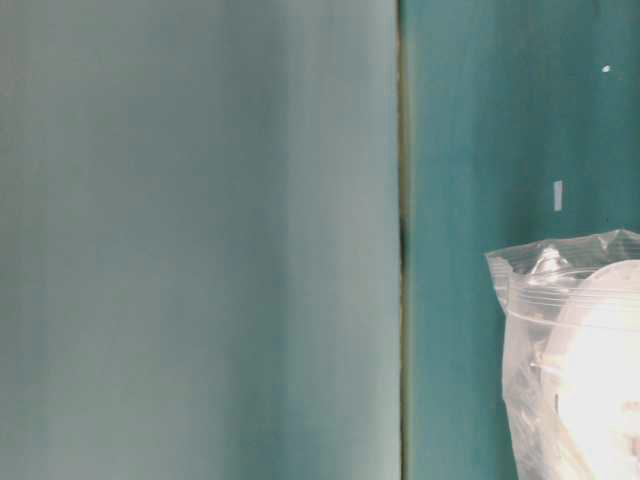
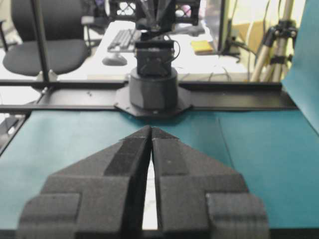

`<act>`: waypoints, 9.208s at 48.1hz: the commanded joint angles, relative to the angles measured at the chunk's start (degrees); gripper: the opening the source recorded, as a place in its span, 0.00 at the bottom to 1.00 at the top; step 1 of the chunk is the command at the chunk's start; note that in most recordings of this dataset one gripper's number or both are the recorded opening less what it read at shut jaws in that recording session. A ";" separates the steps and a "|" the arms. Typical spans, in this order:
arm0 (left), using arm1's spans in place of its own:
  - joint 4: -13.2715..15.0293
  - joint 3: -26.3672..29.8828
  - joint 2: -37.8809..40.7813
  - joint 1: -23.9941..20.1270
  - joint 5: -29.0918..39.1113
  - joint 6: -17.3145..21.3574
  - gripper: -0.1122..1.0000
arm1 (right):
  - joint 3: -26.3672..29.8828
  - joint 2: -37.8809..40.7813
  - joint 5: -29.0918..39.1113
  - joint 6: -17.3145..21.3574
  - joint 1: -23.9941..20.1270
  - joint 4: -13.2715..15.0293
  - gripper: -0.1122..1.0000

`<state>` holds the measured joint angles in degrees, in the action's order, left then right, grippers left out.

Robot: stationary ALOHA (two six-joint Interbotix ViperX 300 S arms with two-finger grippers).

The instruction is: Take out the reel from the clear zip bag.

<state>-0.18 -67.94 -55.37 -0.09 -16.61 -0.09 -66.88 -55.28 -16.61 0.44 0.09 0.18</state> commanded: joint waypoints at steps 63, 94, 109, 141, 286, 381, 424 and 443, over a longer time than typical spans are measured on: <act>-0.97 -1.23 2.64 -2.46 9.49 -55.55 0.07 | 3.52 16.96 0.00 27.77 -1.23 -1.32 0.10; -1.32 -10.28 11.60 -3.08 13.01 -74.62 0.07 | 3.60 17.05 0.00 27.77 -1.23 -1.32 0.10; -1.41 -12.30 15.29 -2.55 12.48 -74.44 0.17 | 3.52 17.05 0.35 27.77 -1.23 -1.32 0.10; -1.41 -12.74 23.91 -0.97 7.29 -73.65 0.84 | 3.34 17.14 0.44 27.69 -1.14 -1.32 0.10; -1.41 -5.98 44.21 -1.93 -1.41 -69.79 0.09 | 23.73 61.17 2.37 55.63 -2.37 -8.53 0.91; -1.41 -5.71 44.38 -1.93 -1.32 -69.79 0.09 | 37.00 74.36 8.26 55.81 -2.46 -8.61 0.86; -1.41 -5.54 44.30 -1.93 -1.41 -69.79 0.09 | 35.77 73.13 14.50 55.90 -0.79 -8.79 0.23; -1.41 -5.54 44.21 -1.93 -1.41 -69.79 0.09 | 28.21 67.32 14.33 55.99 -0.70 -8.79 0.23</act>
<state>-1.32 -74.18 -10.90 -1.85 -17.75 -69.96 -37.71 13.62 -2.37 56.07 -0.70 -8.53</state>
